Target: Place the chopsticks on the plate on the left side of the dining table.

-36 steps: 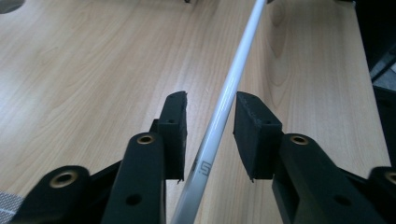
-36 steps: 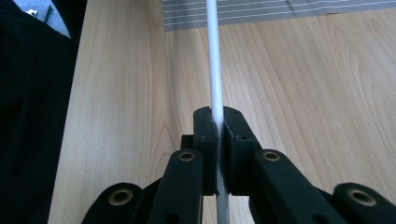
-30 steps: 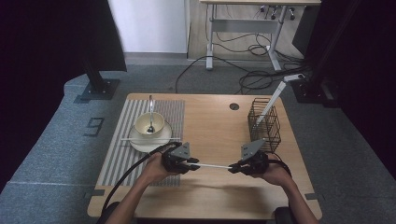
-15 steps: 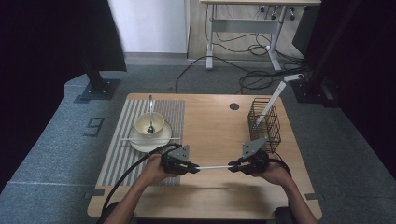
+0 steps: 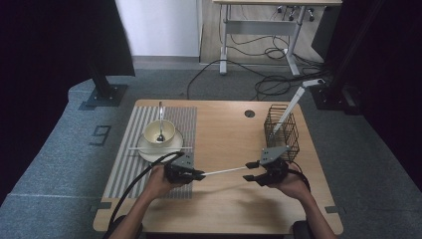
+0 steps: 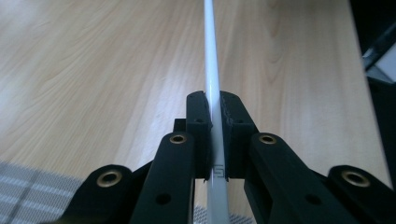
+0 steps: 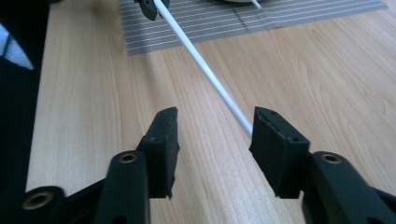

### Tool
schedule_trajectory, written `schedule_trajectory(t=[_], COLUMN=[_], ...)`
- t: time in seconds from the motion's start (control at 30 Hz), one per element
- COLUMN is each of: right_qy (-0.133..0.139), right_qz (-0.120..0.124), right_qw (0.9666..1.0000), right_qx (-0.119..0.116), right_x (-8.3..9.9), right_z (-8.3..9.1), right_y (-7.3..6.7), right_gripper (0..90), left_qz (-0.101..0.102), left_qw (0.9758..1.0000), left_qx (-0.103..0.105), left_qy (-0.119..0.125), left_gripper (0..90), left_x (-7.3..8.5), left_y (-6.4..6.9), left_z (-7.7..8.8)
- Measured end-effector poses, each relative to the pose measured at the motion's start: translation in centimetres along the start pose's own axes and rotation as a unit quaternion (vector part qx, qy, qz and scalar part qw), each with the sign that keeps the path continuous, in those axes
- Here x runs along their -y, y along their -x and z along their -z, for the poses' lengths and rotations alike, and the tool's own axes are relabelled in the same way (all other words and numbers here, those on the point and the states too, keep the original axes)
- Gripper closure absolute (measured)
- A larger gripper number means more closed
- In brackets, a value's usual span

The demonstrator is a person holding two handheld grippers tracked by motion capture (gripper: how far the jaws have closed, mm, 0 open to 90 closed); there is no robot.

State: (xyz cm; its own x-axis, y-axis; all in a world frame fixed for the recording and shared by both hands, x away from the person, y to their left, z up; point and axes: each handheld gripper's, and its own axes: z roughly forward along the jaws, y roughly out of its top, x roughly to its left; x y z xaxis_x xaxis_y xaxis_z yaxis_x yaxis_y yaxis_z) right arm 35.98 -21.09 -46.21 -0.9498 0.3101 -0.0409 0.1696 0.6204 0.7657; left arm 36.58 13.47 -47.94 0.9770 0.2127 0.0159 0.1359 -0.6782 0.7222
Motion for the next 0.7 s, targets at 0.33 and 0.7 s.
schedule_trajectory(t=[0.33,0.7], right_qy=[0.005,0.018], right_qz=[-0.035,-0.093], right_qw=[0.999,0.9932], right_qx=[0.029,0.068], right_x=[1.3,3.6], right_z=[-0.5,-0.9], right_y=[-0.2,-0.7], right_gripper=[39.3,29.7], left_qz=[0.045,0.094], left_qw=[0.9982,0.9916], left_qx=[-0.038,-0.085], left_qy=[0.009,0.025], left_gripper=[83.8,83.8], left_x=[1.7,4.0], left_y=[-0.6,-1.4], left_z=[0.8,1.8])
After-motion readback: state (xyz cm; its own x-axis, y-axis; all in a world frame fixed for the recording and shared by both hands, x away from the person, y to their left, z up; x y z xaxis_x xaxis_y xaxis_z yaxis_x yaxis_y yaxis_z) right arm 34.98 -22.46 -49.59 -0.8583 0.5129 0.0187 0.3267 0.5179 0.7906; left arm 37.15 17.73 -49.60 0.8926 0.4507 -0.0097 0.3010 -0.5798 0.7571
